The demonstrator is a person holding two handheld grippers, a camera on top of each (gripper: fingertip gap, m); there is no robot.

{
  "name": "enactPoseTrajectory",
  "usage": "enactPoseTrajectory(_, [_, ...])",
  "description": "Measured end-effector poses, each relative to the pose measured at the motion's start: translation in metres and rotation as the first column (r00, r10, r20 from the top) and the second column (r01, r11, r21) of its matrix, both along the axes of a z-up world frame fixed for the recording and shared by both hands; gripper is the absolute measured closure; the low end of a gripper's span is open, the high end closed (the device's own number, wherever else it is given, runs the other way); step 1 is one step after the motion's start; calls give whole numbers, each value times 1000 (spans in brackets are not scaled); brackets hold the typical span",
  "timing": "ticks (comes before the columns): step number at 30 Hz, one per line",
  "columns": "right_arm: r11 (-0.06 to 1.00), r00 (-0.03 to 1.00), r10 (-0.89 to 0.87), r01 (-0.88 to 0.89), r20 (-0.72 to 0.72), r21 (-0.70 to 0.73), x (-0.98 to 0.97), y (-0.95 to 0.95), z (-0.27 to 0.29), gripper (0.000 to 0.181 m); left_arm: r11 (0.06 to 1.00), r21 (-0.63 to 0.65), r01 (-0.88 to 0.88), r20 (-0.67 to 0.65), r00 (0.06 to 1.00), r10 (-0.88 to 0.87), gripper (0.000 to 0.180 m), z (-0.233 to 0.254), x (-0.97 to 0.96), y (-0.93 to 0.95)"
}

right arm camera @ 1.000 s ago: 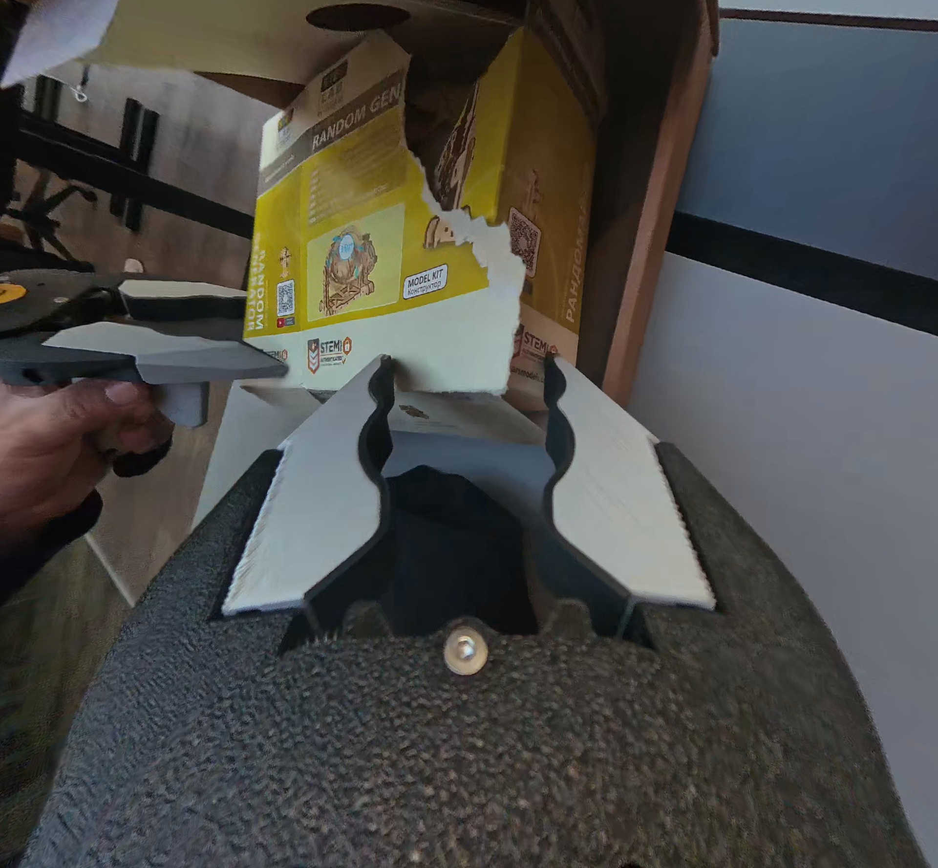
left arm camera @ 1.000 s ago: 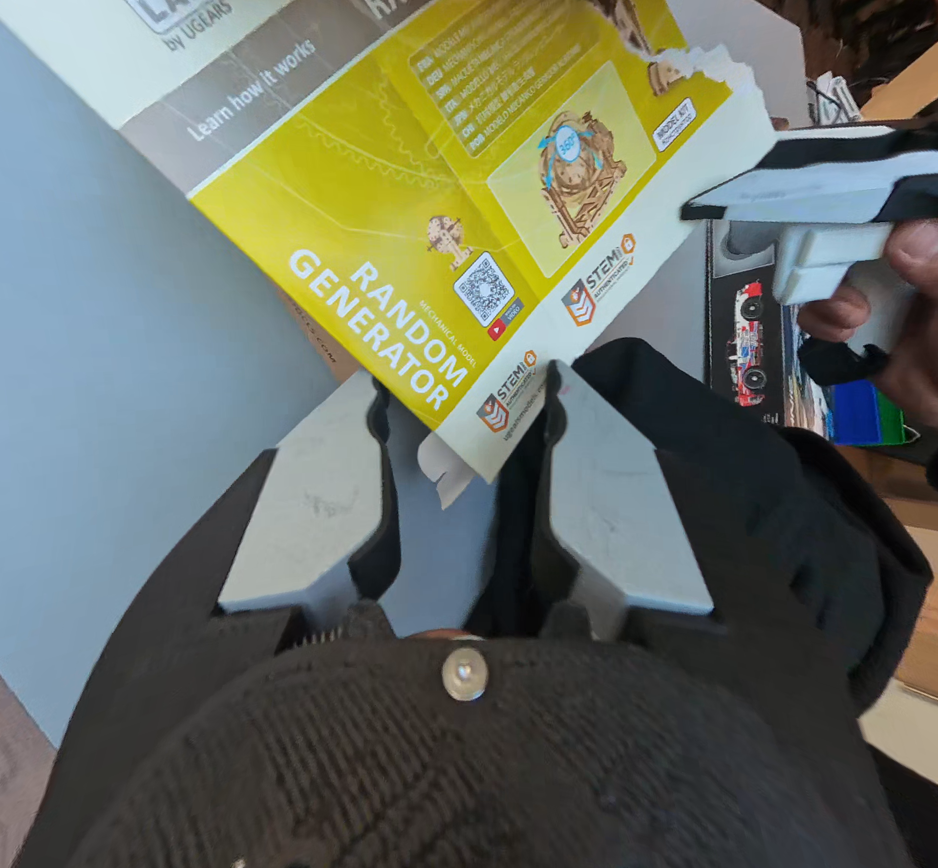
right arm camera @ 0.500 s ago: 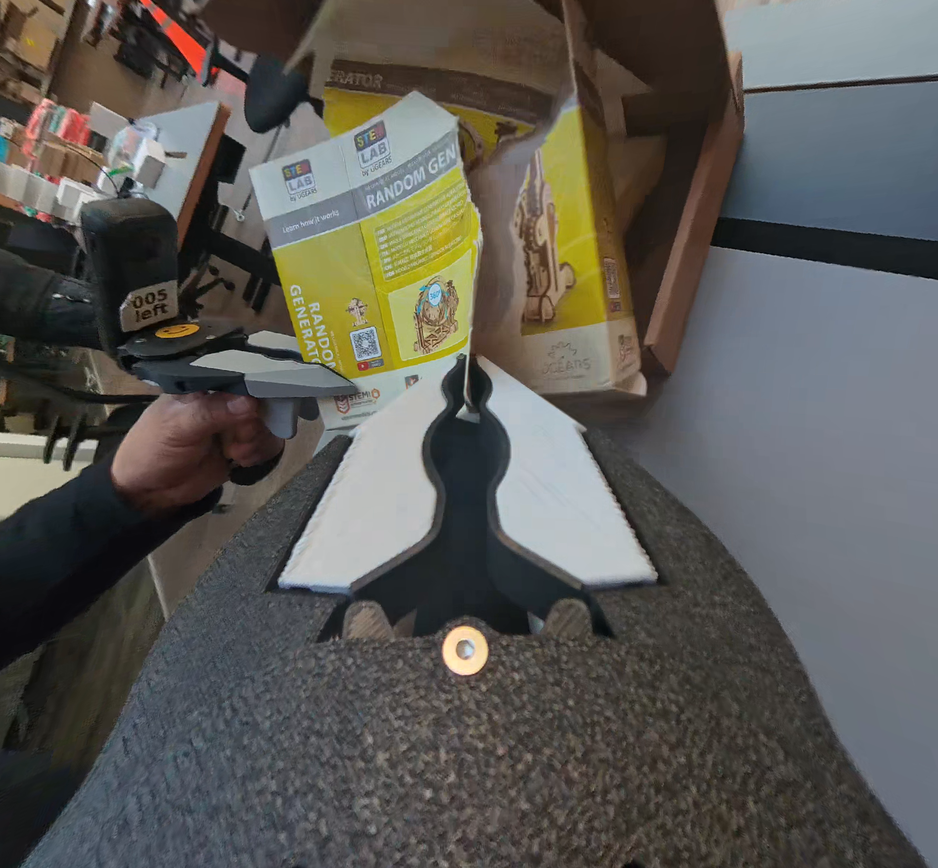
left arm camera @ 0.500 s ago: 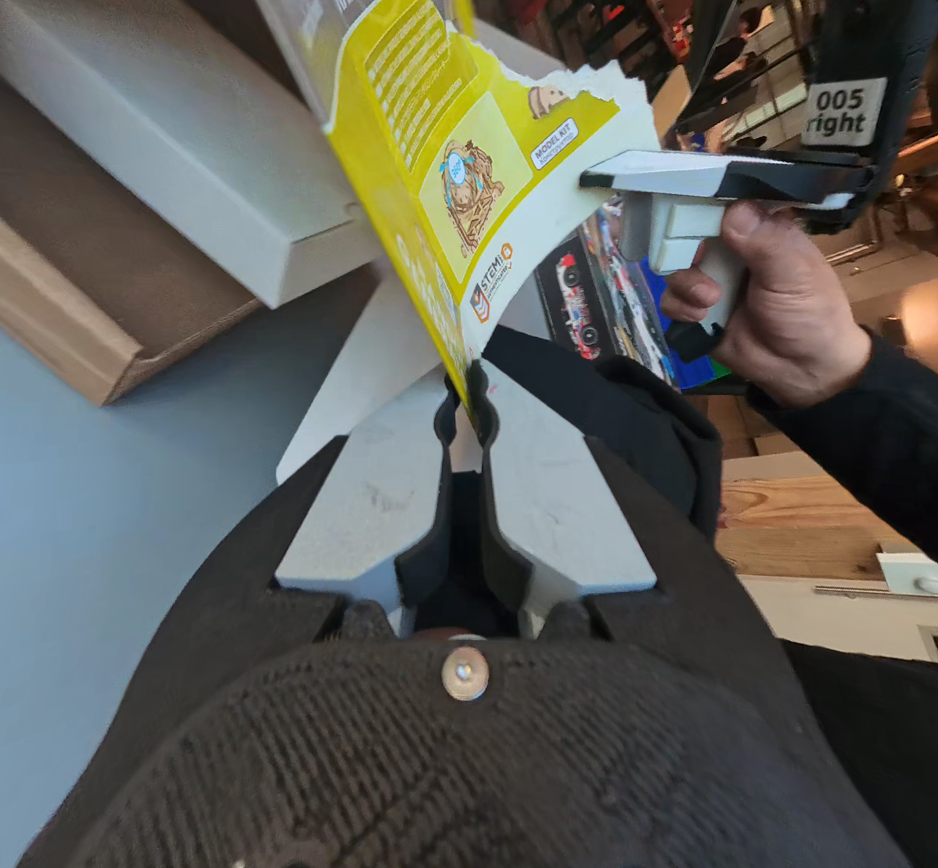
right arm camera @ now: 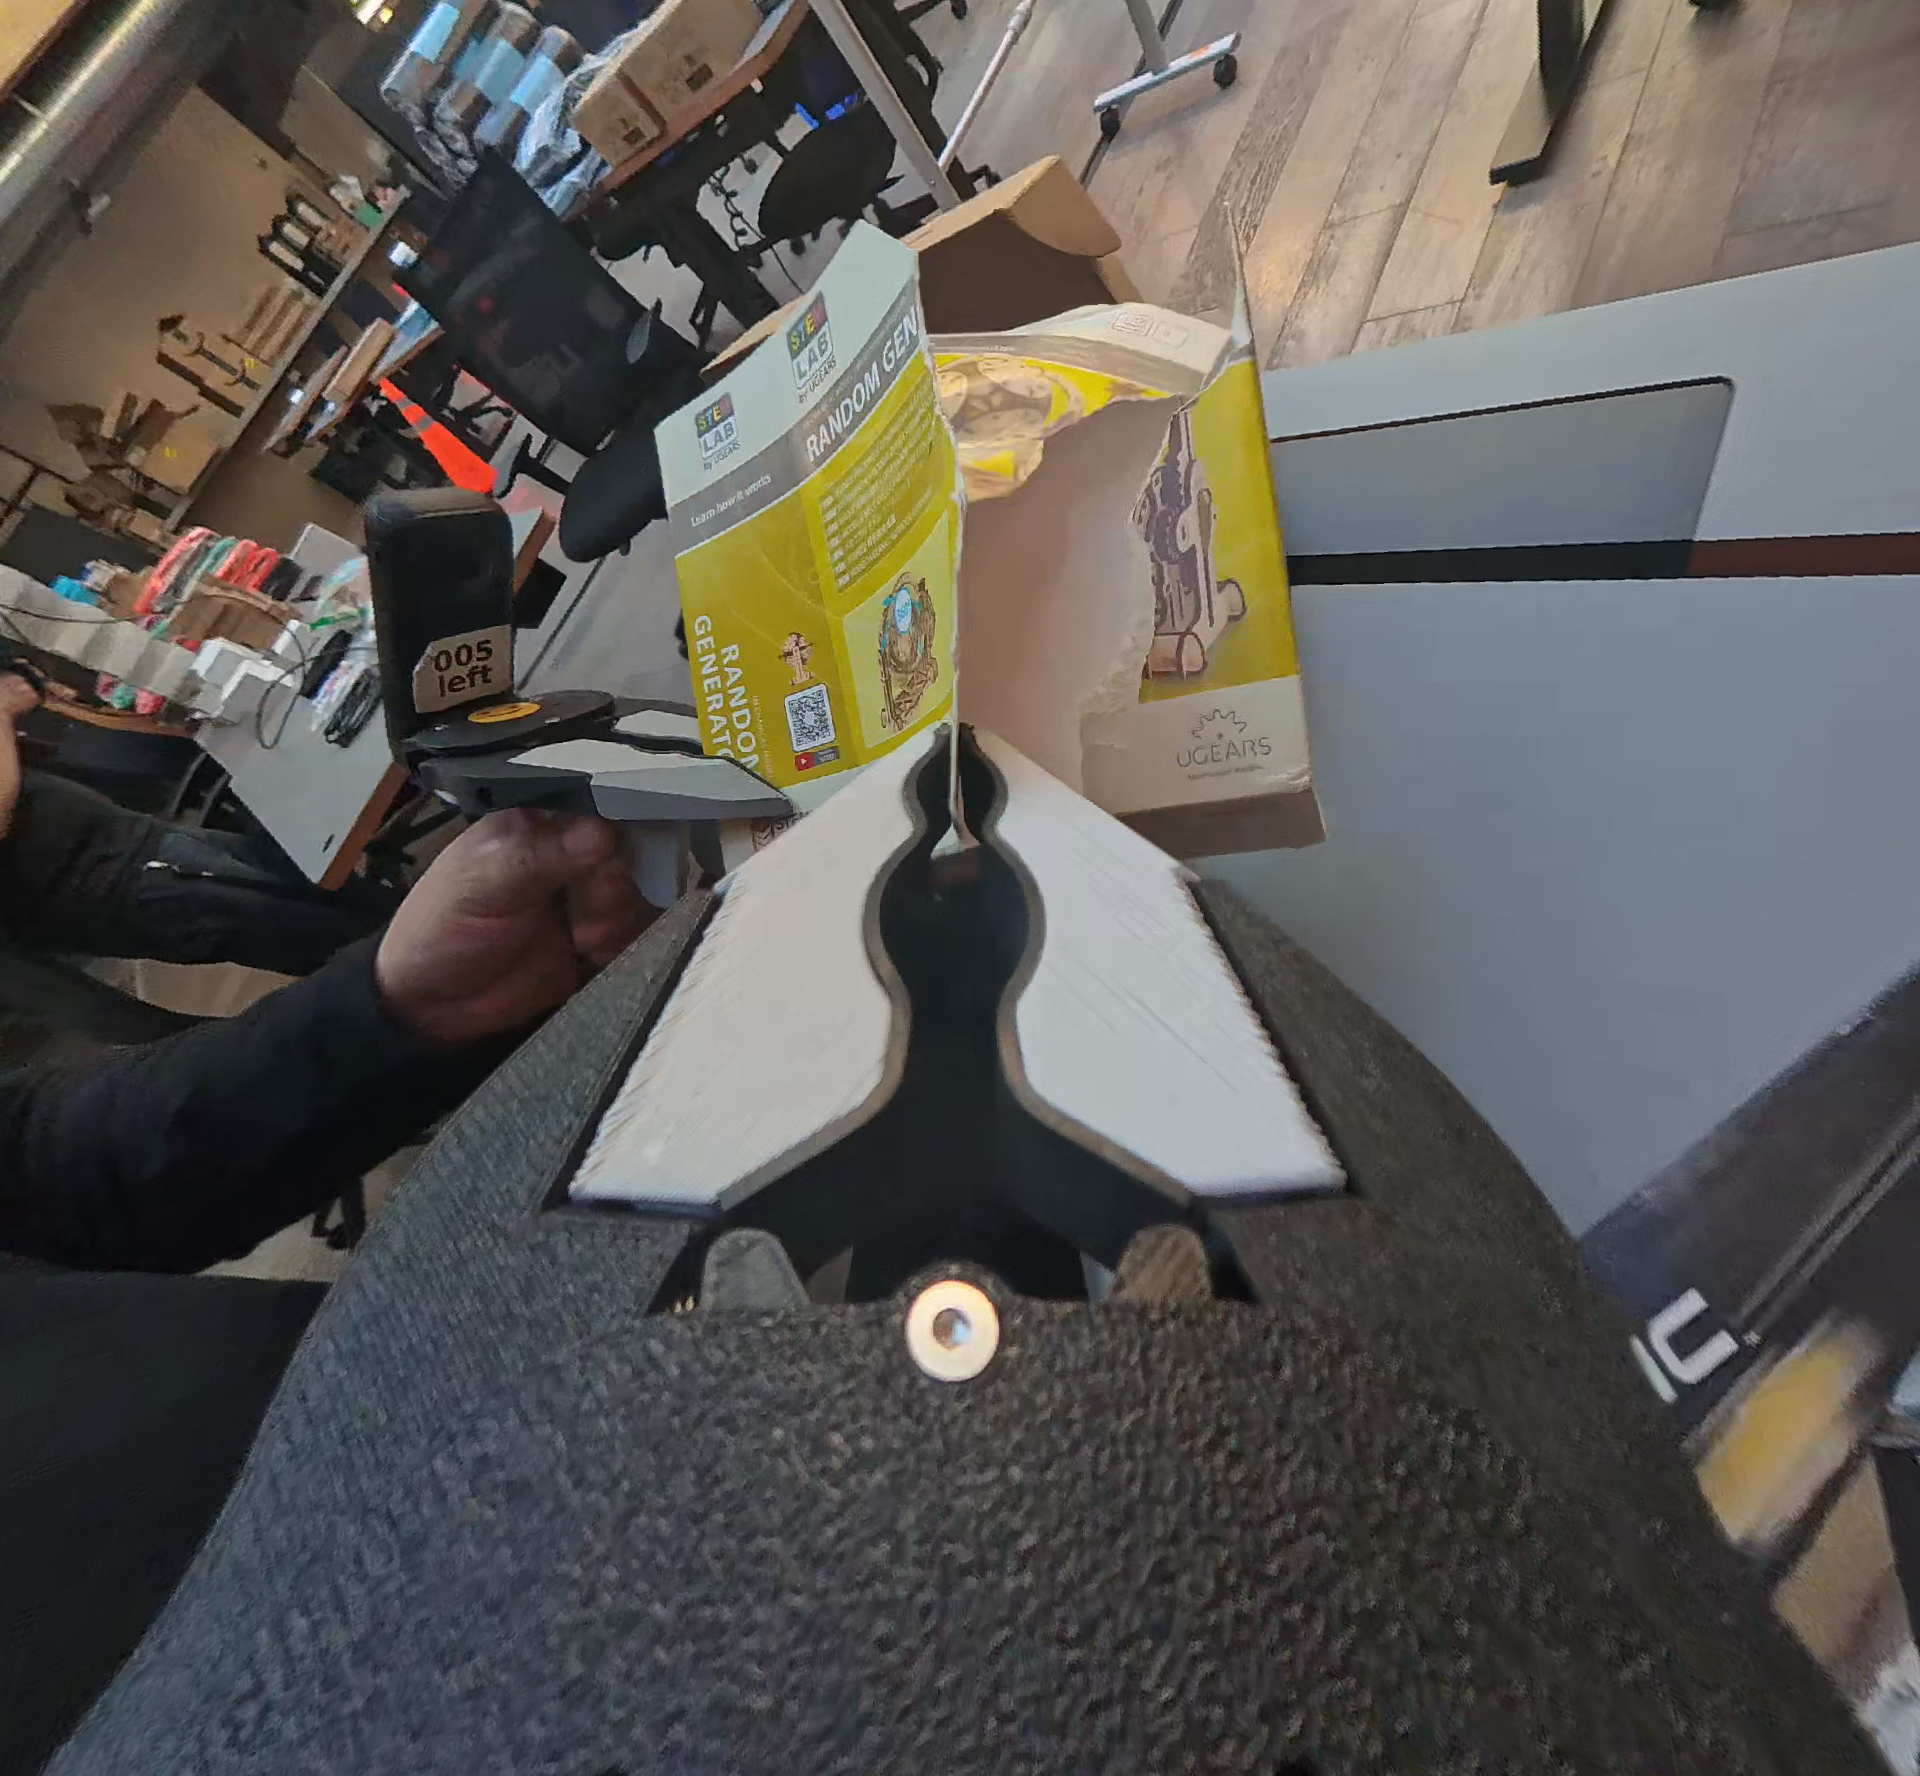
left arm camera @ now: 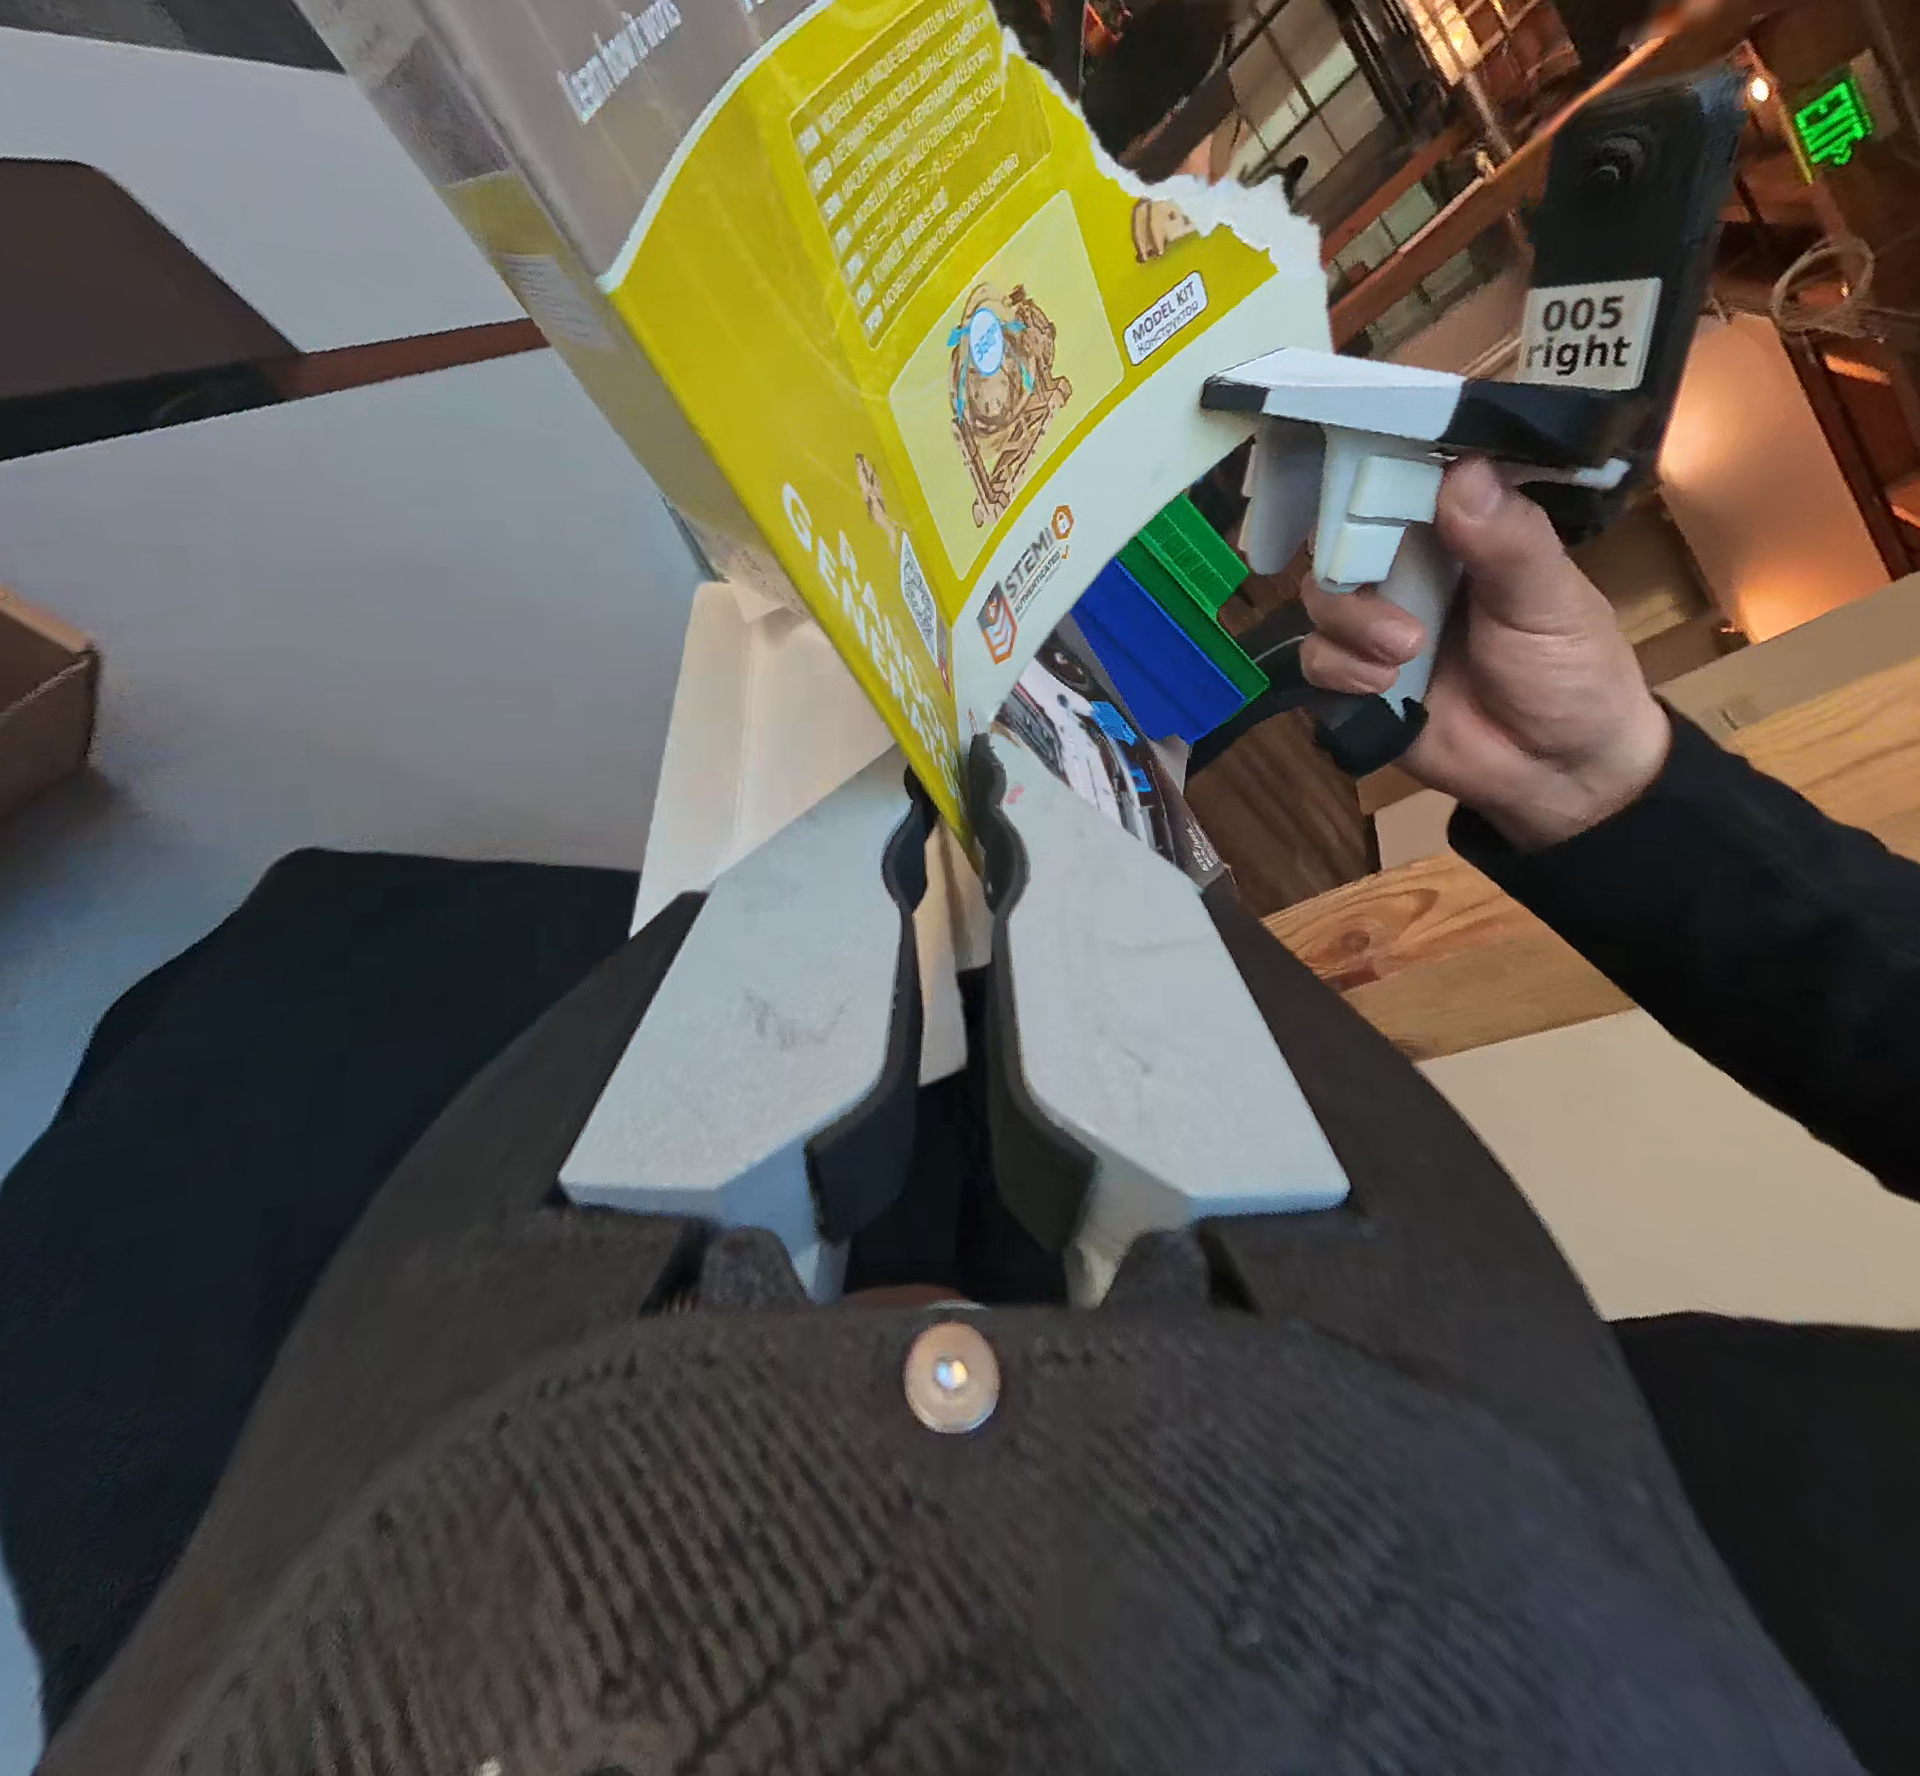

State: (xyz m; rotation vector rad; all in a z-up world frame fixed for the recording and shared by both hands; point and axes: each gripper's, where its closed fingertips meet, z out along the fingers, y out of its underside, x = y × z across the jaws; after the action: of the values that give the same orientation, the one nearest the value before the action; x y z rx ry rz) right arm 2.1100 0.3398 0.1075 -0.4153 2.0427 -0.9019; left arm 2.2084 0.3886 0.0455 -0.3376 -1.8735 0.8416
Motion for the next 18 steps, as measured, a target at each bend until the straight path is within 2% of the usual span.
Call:
enactPoseTrajectory(5, [1000, 999, -22, 22, -24, 0, -27, 18, -7, 181, 998, 24, 59, 20, 998, -60, 175, -6, -32, 10])
enactPoseTrajectory(12, [1000, 999, 11, -12, 53, 6, -42, 34, -12, 181, 998, 55, 41, 45, 998, -44, 175, -8, -42, 23])
enactPoseTrajectory(15, [999, 993, 46, -48, 110, 9, -43, 43, -11, 181, 999, 46, 19, 95, 995, -23, 173, -9, -41, 25])
enactPoseTrajectory(18, [998, 992, 62, -62, 108, -8, -48, 50, -16, 181, 999, 51, 1, 118, 993, -7, 171, -11, -42, 29])
